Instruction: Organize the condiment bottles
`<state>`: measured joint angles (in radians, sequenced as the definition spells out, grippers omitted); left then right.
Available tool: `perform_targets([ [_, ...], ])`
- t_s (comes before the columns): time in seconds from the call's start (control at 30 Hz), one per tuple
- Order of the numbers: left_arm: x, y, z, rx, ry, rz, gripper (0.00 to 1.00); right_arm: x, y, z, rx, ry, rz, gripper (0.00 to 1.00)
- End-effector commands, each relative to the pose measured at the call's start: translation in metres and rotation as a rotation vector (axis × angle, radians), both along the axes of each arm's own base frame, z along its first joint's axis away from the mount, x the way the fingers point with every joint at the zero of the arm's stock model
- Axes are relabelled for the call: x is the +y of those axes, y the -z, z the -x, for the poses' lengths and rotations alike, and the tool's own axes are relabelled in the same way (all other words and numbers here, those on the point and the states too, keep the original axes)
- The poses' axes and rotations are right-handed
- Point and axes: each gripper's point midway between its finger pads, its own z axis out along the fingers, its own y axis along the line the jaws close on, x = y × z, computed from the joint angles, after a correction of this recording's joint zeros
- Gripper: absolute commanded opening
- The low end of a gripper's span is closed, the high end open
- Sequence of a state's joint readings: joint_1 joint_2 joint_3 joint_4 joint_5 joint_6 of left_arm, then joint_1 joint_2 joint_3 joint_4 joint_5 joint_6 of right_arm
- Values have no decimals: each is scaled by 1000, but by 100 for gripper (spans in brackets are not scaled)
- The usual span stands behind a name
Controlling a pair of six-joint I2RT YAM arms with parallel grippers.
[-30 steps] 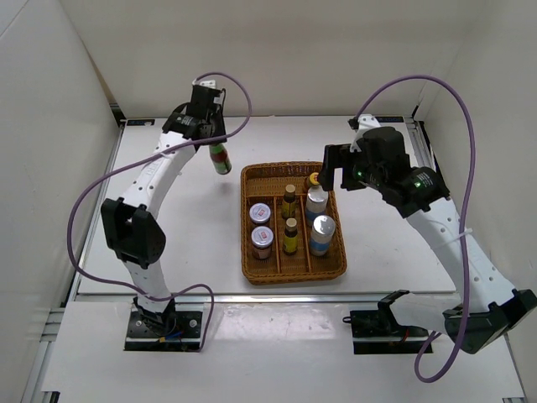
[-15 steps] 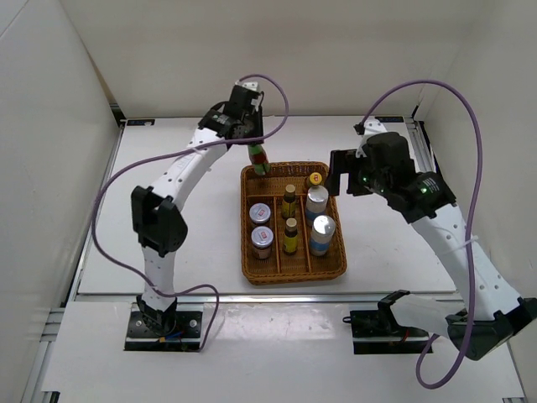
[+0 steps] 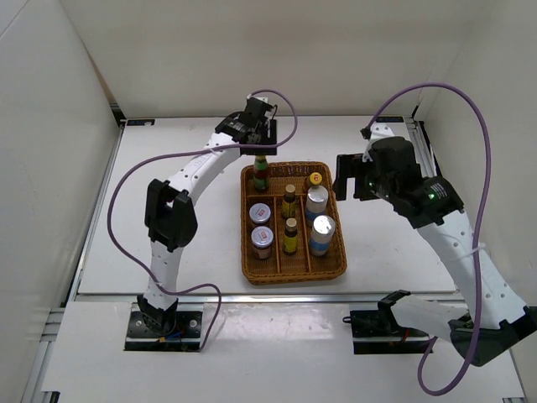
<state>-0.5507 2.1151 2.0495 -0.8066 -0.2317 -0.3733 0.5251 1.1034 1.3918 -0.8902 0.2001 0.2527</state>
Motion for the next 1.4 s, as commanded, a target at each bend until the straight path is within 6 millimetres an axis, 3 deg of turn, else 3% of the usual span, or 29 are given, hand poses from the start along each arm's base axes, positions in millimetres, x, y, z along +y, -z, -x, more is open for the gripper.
perform_targets([
  [0.0, 0, -44, 1, -103, -30, 34, 96, -7, -9, 5, -39, 8, 7, 100],
  [0.13, 2, -67, 3, -142, -30, 59, 100, -9, -9, 4, -42, 15, 12, 100],
  [0.3, 15, -154, 17, -284, -14, 105, 100, -18, -8, 1, -41, 67, 43, 100],
  [0.33, 26, -183, 27, -342, -27, 114, 100, -20, -7, 0, -31, 75, 57, 100],
  [0.4, 47, -203, 38, -397, -49, 66, 100, -24, -4, -1, -20, 93, 82, 100],
  [0.43, 62, -226, 52, -444, -64, 67, 100, -27, -2, -4, -14, 109, 93, 100],
  [0.5, 86, -217, 65, -440, -93, -29, 100, -29, -2, -5, -20, 113, 106, 100],
  [0.53, 102, -231, 82, -473, -113, -37, 100, -31, 5, -5, -6, 119, 122, 100],
  [0.57, 113, -227, 90, -471, -128, -68, 100, -30, 5, -8, -18, 113, 124, 100],
  [0.6, 126, -201, 96, -433, -153, -137, 100, -27, 3, -9, -26, 107, 112, 100],
  [0.63, 135, -192, 103, -425, -159, -169, 100, -25, 7, -10, -23, 90, 118, 100],
  [0.67, 150, -199, 115, -463, -192, -153, 100, -20, 3, -13, -40, 76, 93, 100],
  [0.7, 163, -164, 121, -404, -195, -214, 100, -14, 6, -16, -41, 37, 104, 100],
  [0.8, 195, -149, 148, -408, -274, -221, 100, 7, 8, -29, -15, -36, 85, 100],
  [0.83, 205, -121, 155, -368, -287, -263, 100, 11, 10, -32, -7, -53, 87, 100],
  [0.9, 226, -118, 165, -422, -370, -279, 100, 22, 18, -42, 21, -81, 93, 100],
  [0.93, 238, -92, 171, -388, -385, -340, 100, 26, 22, -46, 30, -90, 90, 100],
  [1.0, 254, -87, 182, -413, -448, -374, 100, 36, 30, -59, 43, -100, 88, 97],
  [1.03, 258, -73, 185, -416, -467, -378, 100, 41, 34, -61, 60, -106, 78, 94],
  [1.1, 261, -75, 192, -452, -487, -338, 100, 49, 43, -71, 89, -115, 85, 92],
  [1.13, 263, -66, 195, -451, -487, -339, 100, 51, 46, -74, 100, -109, 82, 90],
  [1.37, 278, -74, 204, -510, -547, -348, 100, 65, 62, -87, 138, -125, 95, 81],
])
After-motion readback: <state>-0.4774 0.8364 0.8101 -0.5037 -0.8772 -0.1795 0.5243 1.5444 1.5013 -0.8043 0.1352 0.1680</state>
